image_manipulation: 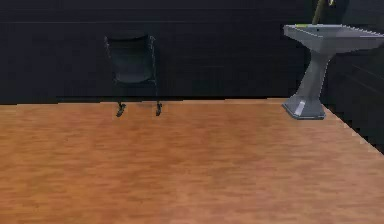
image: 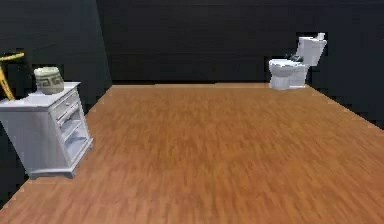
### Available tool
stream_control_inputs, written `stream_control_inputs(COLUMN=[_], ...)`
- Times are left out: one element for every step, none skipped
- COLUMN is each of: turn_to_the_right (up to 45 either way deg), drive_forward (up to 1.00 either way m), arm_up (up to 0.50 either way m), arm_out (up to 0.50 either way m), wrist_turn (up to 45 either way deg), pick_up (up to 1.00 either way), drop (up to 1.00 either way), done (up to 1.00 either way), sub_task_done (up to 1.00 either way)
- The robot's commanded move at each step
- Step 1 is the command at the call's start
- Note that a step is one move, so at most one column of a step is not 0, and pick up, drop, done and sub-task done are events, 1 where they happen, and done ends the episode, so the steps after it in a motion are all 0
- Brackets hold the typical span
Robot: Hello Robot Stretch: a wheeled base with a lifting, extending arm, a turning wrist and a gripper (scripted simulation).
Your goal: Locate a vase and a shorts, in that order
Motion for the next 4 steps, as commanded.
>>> stream_control_inputs(turn_to_the_right=[0.0, -45.0, -12.0, -3.0], drive_forward=[0.65, 0.0, 0.0, 0.0], arm_up=[0.0, 0.0, 0.0, 0.0], arm_out=[0.0, 0.0, 0.0, 0.0], wrist_turn=[0.0, 0.0, 0.0, 0.0], pick_up=[0.0, 0.0, 0.0, 0.0], drop=[0.0, 0.0, 0.0, 0.0], done=[0.0, 0.0, 0.0, 0.0], sub_task_done=[0.0, 0.0, 0.0, 0.0])
